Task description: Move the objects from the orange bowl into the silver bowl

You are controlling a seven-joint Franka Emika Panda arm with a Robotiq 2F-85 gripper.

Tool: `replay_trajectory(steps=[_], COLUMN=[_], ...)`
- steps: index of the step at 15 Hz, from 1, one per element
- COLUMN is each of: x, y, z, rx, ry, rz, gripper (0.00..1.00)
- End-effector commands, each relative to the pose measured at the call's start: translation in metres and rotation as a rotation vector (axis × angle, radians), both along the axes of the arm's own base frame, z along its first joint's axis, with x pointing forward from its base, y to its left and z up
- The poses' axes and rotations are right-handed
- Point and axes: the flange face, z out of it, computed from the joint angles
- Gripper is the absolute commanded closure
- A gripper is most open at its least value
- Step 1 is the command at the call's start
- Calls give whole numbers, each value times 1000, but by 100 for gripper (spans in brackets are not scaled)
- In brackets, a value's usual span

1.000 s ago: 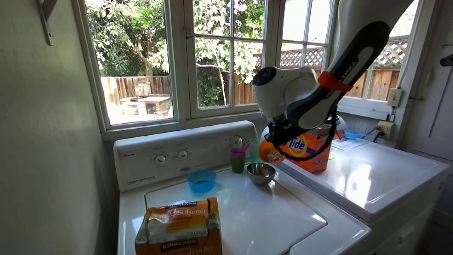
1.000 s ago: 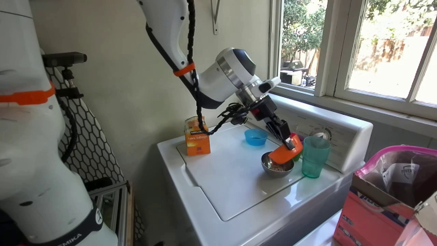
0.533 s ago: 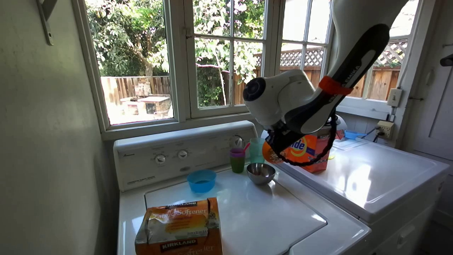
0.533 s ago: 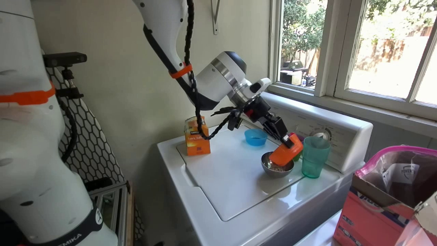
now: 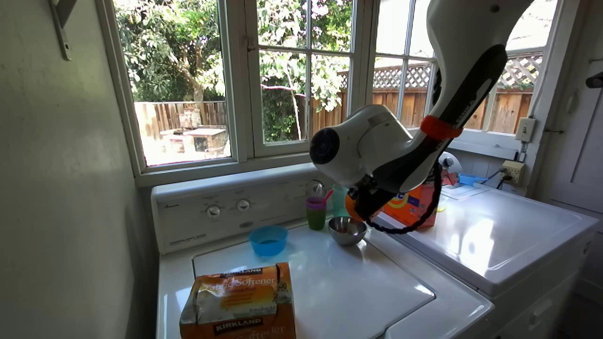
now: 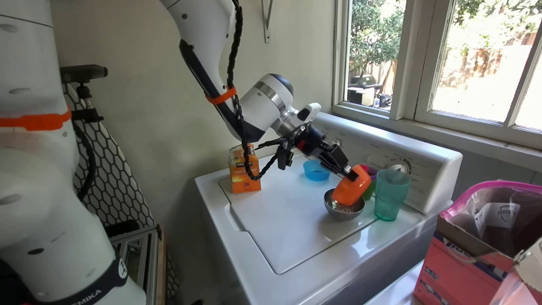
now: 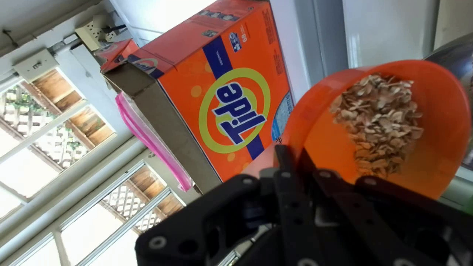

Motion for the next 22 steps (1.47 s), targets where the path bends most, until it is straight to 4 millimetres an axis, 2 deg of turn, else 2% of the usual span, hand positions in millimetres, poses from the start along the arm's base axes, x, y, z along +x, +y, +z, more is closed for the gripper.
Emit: replay_trajectory(steps=[1, 5, 6, 8, 9, 11, 17, 22], x=[-6, -8, -6, -6, -6, -6, -18, -27], y=[9, 13, 13, 14, 14, 15, 41, 63], z=[-18, -25, -20, -22, -22, -21, -27, -41], rx=[-77, -48, -63, -60, -60, -82, -202, -329], ry=[-48, -58, -43, -44, -45, -64, -55, -46], rz=[14, 11, 7, 6, 6, 7, 41, 65], gripper=[98, 98, 93, 93, 98, 98, 98, 98])
